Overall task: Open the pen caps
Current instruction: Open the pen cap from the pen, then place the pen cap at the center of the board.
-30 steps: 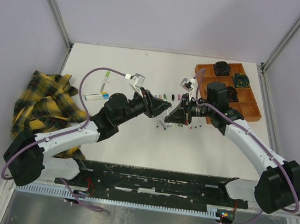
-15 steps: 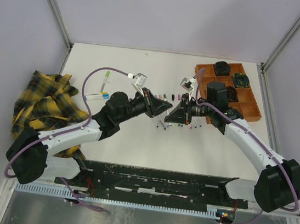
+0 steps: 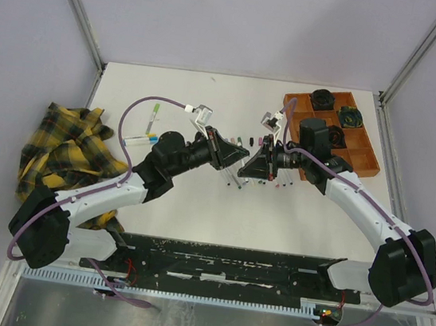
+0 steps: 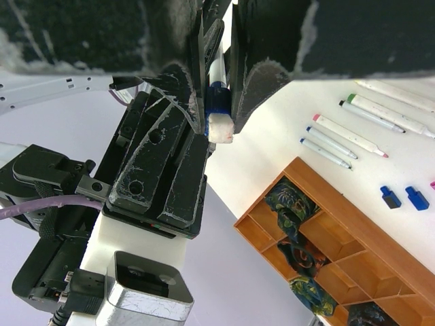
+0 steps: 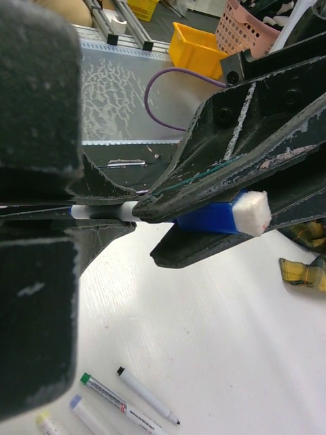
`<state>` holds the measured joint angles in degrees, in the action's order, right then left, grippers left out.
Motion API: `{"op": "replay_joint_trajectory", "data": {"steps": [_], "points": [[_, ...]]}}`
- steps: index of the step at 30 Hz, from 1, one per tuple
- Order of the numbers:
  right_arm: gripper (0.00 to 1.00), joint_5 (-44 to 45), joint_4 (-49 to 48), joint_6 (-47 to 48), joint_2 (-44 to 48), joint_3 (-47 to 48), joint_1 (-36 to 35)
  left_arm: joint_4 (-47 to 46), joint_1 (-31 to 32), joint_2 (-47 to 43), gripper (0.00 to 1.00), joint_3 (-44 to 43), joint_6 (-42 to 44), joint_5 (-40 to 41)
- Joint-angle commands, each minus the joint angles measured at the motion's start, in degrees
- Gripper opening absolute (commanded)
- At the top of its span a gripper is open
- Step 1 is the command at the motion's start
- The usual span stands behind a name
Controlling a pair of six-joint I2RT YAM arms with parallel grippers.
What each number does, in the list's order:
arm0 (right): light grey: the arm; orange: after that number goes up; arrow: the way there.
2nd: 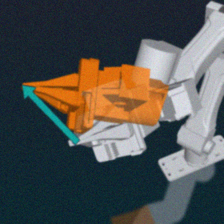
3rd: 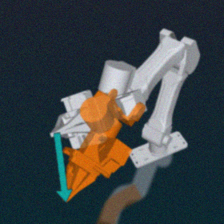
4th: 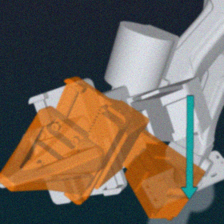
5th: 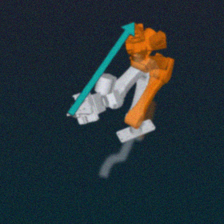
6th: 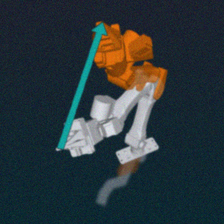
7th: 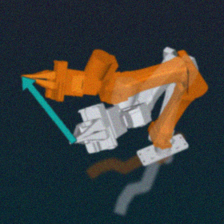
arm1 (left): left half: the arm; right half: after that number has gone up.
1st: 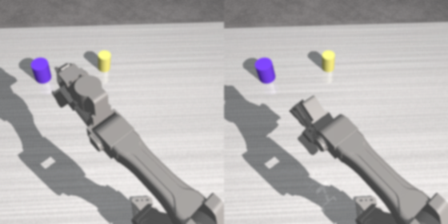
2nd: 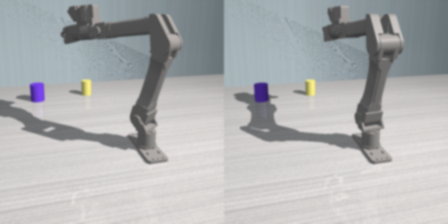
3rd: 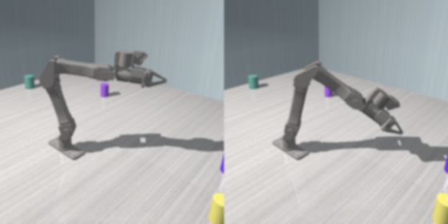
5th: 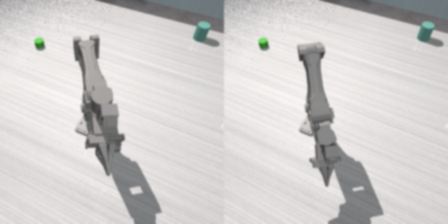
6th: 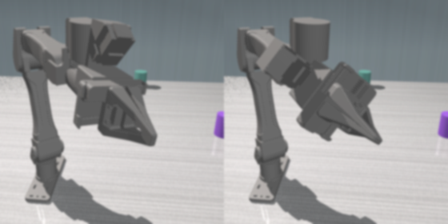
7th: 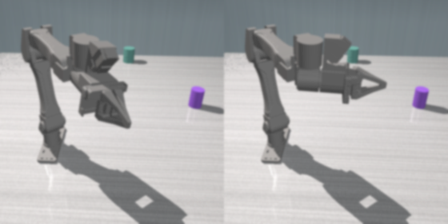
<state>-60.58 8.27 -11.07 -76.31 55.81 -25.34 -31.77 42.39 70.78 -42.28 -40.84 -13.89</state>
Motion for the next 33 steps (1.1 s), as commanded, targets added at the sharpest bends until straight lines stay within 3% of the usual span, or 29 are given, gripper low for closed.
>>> {"op": "replay_joint_trajectory", "data": {"steps": [1, 3, 9, 20, 27, 33], "points": [[0.00, -1.53, -0.90, 0.61, -0.42, 2.04, 0.07, -3.28, -1.20, -0.13, 0.07, -3.03, -1.52, -0.76], [0.00, -1.56, -0.97, 0.57, -0.60, 1.94, 0.00, -3.52, -1.85, 0.03, 0.03, -3.55, -1.73, -1.04], [0.00, -1.68, -1.79, -0.48, -1.47, 1.57, -0.22, -6.02, -5.46, 0.03, 0.03, -4.91, -1.58, -0.15], [0.00, -0.58, -1.67, -2.28, -6.78, 1.58, -1.74, -8.47, -16.84, 0.03, 0.03, -10.16, -3.34, 8.57], [0.00, 0.43, -1.59, -2.38, -7.79, 1.49, -2.28, -6.38, -19.30, -1.98, 0.03, -6.78, -3.34, 9.72], [0.00, 1.83, 1.13, 0.27, -7.59, 2.60, -2.32, 2.06, -19.38, -4.14, 0.03, 2.36, -3.54, 13.23]]}}
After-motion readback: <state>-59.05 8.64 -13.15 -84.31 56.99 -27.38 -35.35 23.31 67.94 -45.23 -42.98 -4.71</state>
